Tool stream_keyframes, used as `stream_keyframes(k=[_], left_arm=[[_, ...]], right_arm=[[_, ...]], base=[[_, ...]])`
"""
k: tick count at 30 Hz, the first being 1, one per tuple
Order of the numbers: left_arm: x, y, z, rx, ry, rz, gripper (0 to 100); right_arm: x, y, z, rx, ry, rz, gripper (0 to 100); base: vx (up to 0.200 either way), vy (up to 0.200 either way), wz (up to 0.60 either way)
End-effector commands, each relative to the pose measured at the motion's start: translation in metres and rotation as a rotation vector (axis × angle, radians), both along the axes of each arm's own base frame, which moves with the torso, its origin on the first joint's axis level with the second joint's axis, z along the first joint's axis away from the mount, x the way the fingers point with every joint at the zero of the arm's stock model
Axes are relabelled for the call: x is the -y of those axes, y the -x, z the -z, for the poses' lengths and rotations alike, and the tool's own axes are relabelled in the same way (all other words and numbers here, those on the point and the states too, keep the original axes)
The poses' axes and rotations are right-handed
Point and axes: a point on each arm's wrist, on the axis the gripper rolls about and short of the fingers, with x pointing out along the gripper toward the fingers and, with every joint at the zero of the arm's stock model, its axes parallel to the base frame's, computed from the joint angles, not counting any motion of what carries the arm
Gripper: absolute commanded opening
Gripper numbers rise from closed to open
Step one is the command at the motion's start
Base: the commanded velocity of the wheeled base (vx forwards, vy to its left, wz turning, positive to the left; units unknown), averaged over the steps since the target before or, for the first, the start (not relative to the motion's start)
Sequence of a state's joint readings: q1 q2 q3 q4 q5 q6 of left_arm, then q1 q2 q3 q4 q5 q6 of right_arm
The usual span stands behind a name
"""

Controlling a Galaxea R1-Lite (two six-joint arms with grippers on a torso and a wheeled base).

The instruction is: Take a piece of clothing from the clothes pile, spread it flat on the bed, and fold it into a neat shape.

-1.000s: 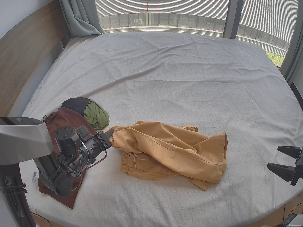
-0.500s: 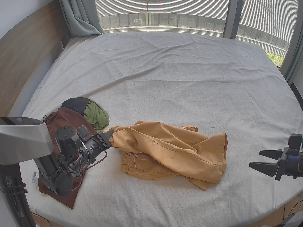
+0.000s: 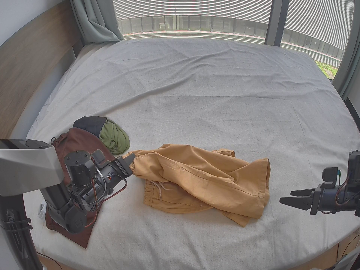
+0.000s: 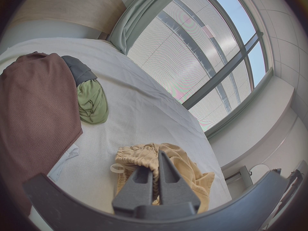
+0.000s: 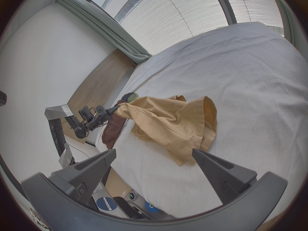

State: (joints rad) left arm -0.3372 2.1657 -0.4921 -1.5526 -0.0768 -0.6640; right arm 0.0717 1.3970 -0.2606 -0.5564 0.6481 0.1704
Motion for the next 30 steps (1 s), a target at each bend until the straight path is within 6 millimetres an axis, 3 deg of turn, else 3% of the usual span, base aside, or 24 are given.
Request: stream_keyframes(k=[1,30], left_arm=[[0.000,0.000,-0.001,0.006,0.002,0.000,0],[-0.001,-0.002,0.000,0.004,0.002,-0.006,0]], right_arm=[[0.001,-0.008,0.019,-0.087,0.000,0.008,100],[0.000,-0.060,0.084,-0.131,-0.125,0.107,100]], base=[[0.000,0.000,0.00],[0.000,0.000,0.00]])
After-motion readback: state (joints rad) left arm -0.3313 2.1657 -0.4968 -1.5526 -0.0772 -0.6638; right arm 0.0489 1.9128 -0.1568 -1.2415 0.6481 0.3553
